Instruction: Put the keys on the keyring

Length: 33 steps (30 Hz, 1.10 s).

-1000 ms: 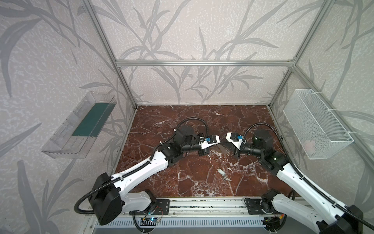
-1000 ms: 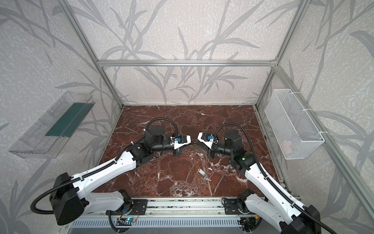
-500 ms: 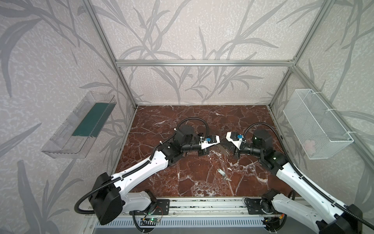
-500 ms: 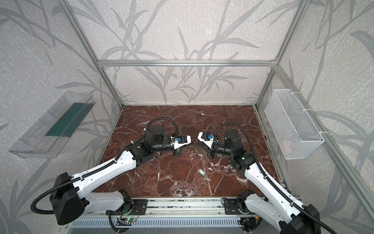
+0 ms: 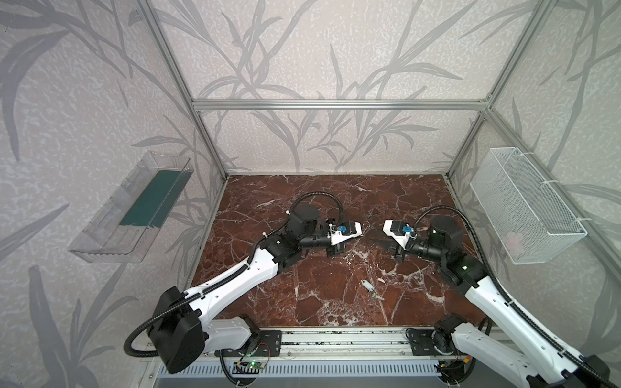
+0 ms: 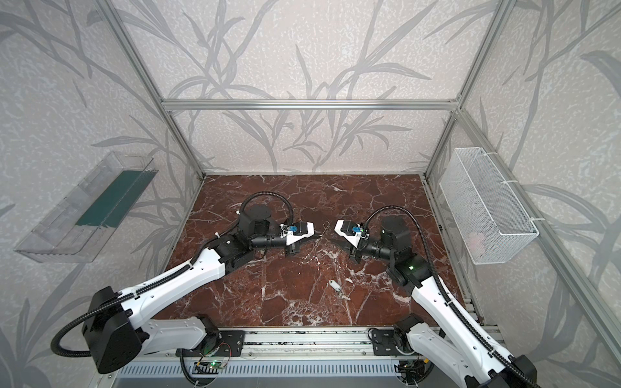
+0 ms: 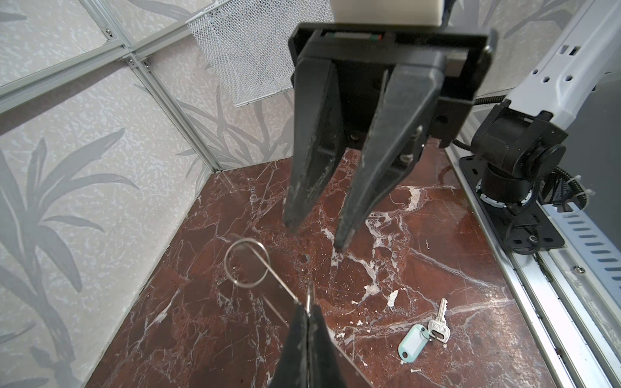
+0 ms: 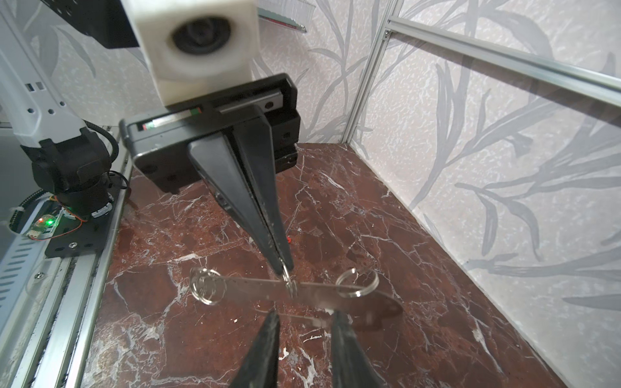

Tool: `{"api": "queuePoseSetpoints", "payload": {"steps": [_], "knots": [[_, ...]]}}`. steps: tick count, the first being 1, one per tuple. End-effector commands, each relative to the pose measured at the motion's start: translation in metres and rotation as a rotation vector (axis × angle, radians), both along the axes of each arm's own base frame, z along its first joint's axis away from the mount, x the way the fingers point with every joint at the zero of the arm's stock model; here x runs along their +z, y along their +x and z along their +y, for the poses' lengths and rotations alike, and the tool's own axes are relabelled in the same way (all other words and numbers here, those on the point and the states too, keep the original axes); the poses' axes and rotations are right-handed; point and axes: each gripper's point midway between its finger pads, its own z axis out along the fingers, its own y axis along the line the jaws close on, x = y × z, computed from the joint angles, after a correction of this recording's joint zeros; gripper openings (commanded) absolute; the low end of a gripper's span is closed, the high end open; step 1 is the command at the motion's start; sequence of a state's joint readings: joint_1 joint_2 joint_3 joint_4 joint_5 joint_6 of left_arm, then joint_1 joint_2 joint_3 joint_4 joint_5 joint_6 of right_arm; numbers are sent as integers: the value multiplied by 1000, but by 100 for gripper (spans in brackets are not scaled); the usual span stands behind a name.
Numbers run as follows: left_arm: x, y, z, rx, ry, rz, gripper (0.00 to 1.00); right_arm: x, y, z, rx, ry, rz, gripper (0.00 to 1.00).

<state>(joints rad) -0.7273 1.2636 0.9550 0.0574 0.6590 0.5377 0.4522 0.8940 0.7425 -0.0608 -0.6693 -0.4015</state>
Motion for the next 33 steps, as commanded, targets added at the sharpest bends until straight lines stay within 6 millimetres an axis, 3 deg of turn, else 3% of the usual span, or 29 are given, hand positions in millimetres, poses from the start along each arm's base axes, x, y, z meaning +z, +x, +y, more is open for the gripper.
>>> {"api": "queuePoseSetpoints", "payload": {"steps": [1,13,28,33], "knots": [[21,-4,-3,-33,-46,-26,0,-4,-2,5,40,-3,31,25],[19,-5,-4,-42,-47,-9,0,-4,5,20,74,10,30,24],[13,-2,-5,-38,-26,-9,0,-1,-8,25,152,27,28,22],[13,-4,-6,-48,-27,-6,0,-3,-5,25,144,17,26,14]]}}
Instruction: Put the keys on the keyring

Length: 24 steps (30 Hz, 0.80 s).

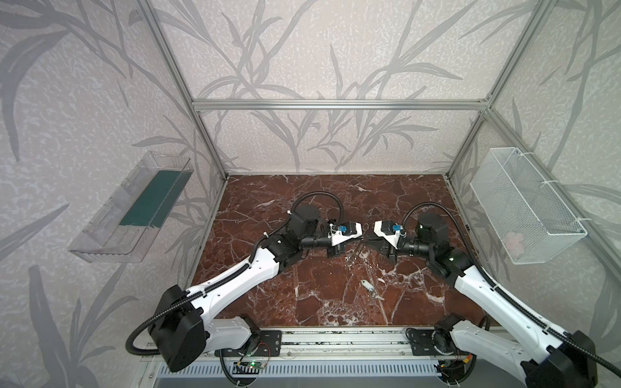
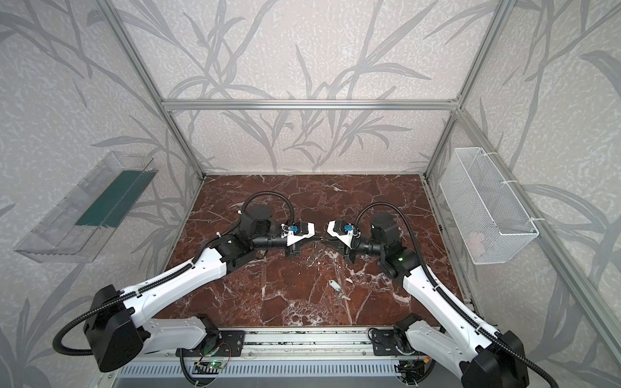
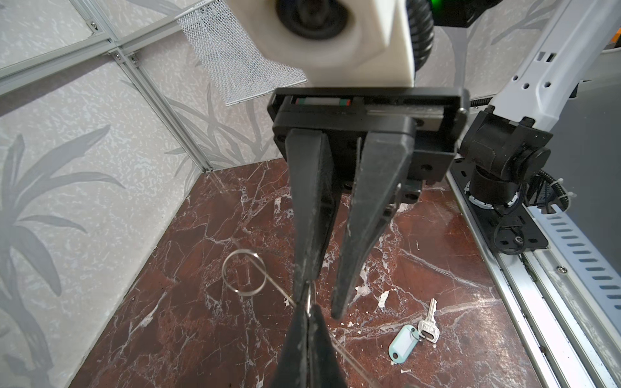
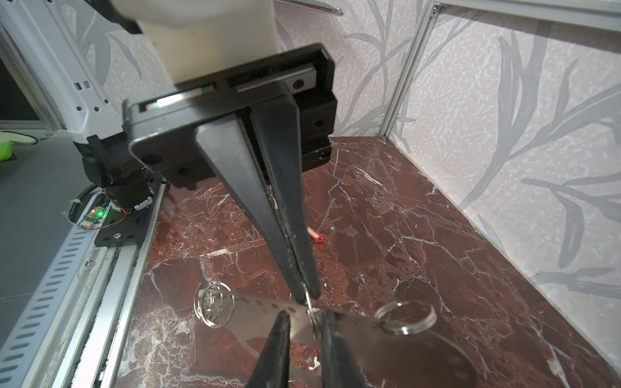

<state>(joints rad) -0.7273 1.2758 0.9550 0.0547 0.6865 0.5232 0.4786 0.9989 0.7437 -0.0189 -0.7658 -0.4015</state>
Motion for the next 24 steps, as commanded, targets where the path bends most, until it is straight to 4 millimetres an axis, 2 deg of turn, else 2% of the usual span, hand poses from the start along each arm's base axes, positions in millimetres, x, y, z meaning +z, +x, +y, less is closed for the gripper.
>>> {"api": "queuePoseSetpoints", "payload": {"steps": [1,6,16,20,24], "knots": [[18,-1,-4,-27,-30,-36,0,14,-1,3,24,17,-39,12],[16,0,-5,-27,-26,-25,0,14,0,5,30,26,-34,0],[21,14,-4,64,-89,27,1,12,2,4,5,40,-18,0],[22,22,-3,109,-107,65,16,7,8,2,-27,20,-2,0],[24,32,2,182,-135,93,36,1,14,0,-64,-3,7,0]]}}
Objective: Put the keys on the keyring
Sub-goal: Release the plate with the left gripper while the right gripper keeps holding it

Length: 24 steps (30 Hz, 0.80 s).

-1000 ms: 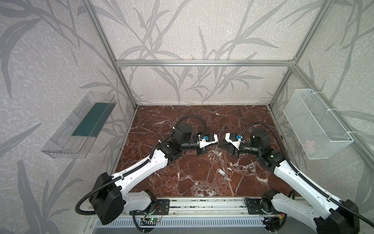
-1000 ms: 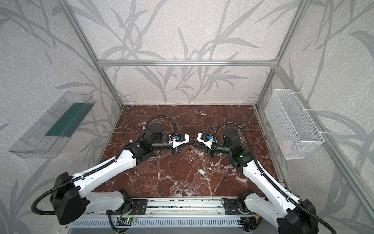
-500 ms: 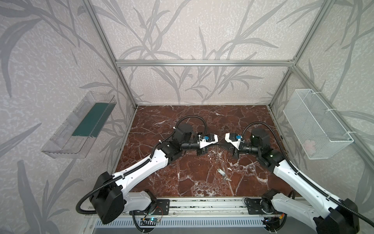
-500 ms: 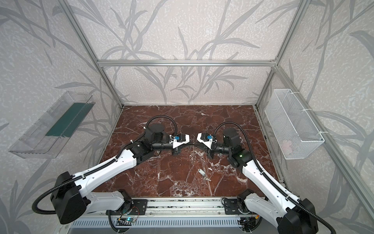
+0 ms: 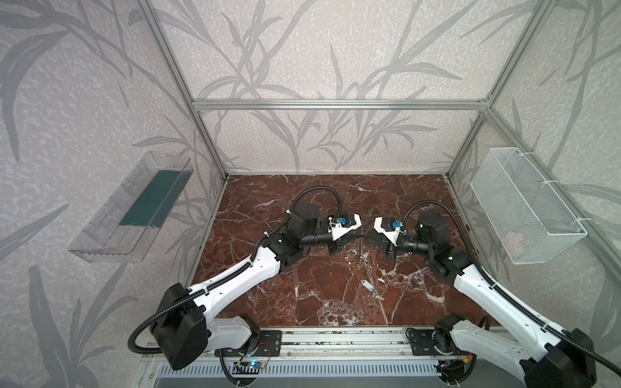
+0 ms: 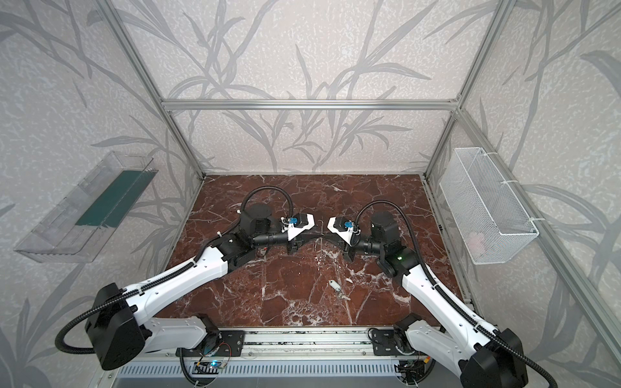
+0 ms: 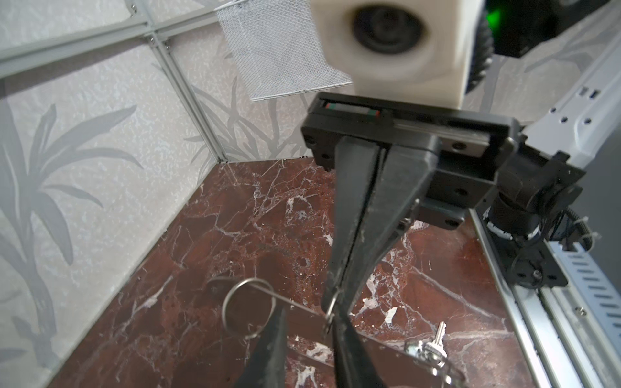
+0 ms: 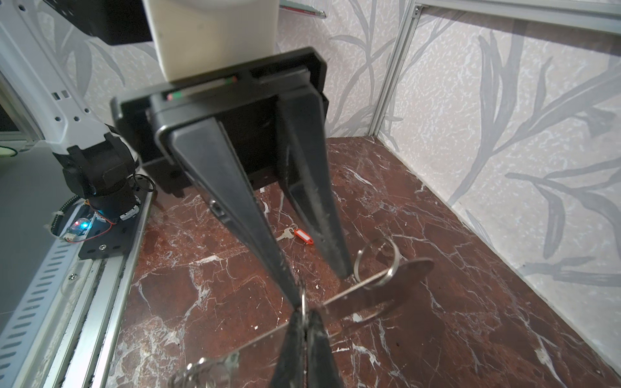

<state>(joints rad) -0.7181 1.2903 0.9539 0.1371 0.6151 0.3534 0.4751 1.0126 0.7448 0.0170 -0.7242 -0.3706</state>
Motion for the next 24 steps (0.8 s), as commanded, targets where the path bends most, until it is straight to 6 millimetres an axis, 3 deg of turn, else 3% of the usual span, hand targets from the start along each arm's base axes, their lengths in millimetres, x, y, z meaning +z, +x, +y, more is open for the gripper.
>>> {"api": "queuePoseSetpoints", "payload": {"steps": [1,8,15,24], "knots": [[17,15,4,92,-75,8,39,-3,4,0,-23,-17,12,0],[16,33,24,235,-93,88,48,-8,8,-3,-55,-38,32,0],[11,50,47,394,-71,124,52,-11,6,-7,-74,-55,31,0],[-17,75,101,650,-16,188,53,-21,4,-7,-63,-66,37,0]]}}
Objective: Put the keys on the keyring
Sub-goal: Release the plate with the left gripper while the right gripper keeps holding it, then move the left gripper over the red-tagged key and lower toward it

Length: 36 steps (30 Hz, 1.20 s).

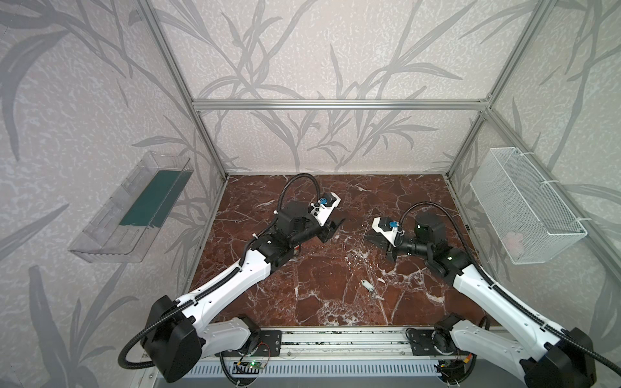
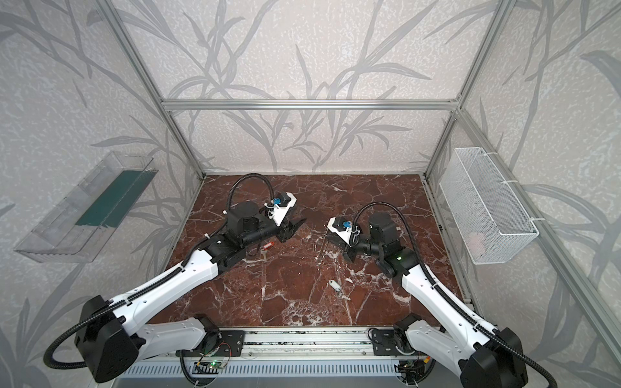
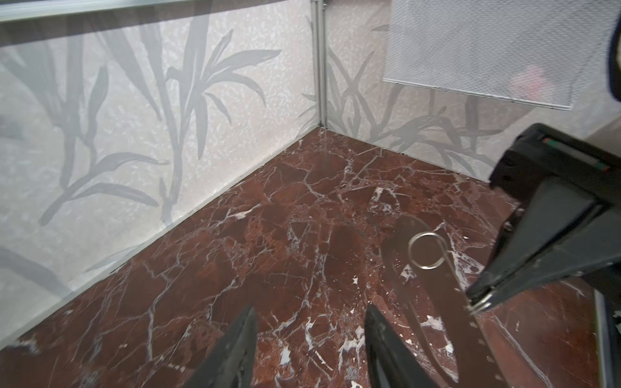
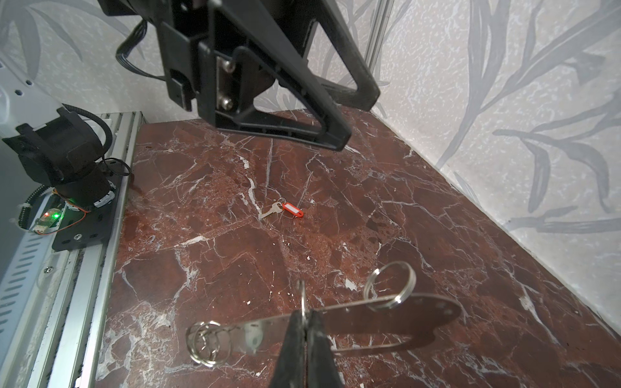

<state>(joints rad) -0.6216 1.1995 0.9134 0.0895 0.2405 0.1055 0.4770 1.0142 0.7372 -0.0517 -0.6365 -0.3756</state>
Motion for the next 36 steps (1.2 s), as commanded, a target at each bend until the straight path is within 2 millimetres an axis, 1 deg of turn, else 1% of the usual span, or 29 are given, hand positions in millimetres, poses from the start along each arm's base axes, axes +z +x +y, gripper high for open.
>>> {"api": "queuePoseSetpoints", "payload": {"steps": [1,3,6,8,11,17,21,25,33,36], "knots": [[-23,13,36,164,41,59,53,-3,-4,2,20,-5,-11,0],[-36,21,58,232,57,93,54,-6,-3,2,20,-11,-9,0],[-49,30,83,304,37,159,55,-9,-3,2,25,-14,-11,0],[-56,36,97,350,12,193,55,-13,-3,2,24,-13,-6,0],[-67,44,108,386,-27,263,55,-17,-4,3,28,-9,1,0],[-88,52,117,423,-67,341,55,-21,-6,1,29,-14,0,0],[-99,57,122,445,-71,359,55,-26,-5,2,33,-23,4,0],[-111,61,125,459,-29,377,55,-31,-3,4,39,-31,15,0],[-122,61,125,427,41,344,57,-34,0,5,41,-35,24,0],[-130,63,129,436,91,354,58,-35,1,6,43,-37,28,0]]}}
